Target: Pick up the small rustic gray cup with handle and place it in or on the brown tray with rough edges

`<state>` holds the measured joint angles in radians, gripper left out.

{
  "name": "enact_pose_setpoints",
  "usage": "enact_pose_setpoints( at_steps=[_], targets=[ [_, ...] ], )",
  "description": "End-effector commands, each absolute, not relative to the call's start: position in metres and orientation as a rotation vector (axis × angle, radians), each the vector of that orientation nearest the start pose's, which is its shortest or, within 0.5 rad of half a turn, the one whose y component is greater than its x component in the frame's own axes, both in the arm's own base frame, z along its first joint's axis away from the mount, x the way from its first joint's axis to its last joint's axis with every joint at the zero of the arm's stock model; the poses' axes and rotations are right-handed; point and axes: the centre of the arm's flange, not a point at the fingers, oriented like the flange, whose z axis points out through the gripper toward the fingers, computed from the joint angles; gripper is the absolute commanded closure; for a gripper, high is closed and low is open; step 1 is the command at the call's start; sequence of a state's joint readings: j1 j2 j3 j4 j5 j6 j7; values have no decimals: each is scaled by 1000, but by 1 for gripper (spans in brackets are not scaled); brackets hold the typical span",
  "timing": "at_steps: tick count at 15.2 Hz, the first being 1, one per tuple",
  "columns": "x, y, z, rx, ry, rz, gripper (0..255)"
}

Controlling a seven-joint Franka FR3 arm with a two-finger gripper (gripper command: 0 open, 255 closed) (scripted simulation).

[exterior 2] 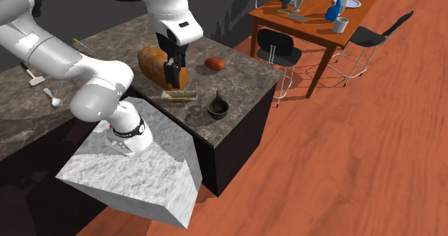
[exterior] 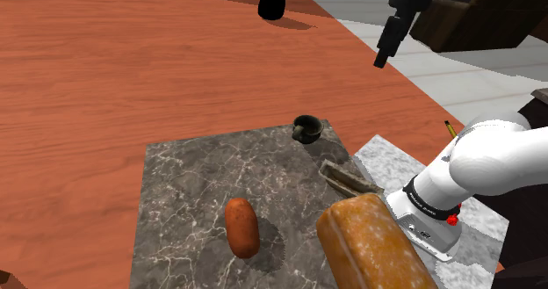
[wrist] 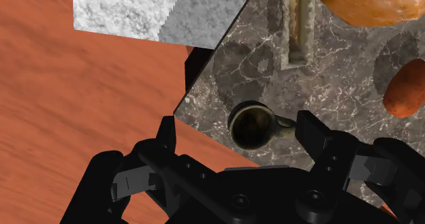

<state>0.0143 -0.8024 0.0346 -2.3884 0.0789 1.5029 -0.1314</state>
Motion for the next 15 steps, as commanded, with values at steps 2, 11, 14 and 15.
enact_pose_setpoints(
  at_steps=[2, 11, 14, 15],
  targets=[
    [300, 28, 563, -3065, -258, 125, 0],
    [354, 49, 460, -3020, -210, 126, 0],
    [372, 56, 426, -3005, -195, 127, 0],
    [378, 59, 415, -3000, -190, 127, 0]
  ],
)
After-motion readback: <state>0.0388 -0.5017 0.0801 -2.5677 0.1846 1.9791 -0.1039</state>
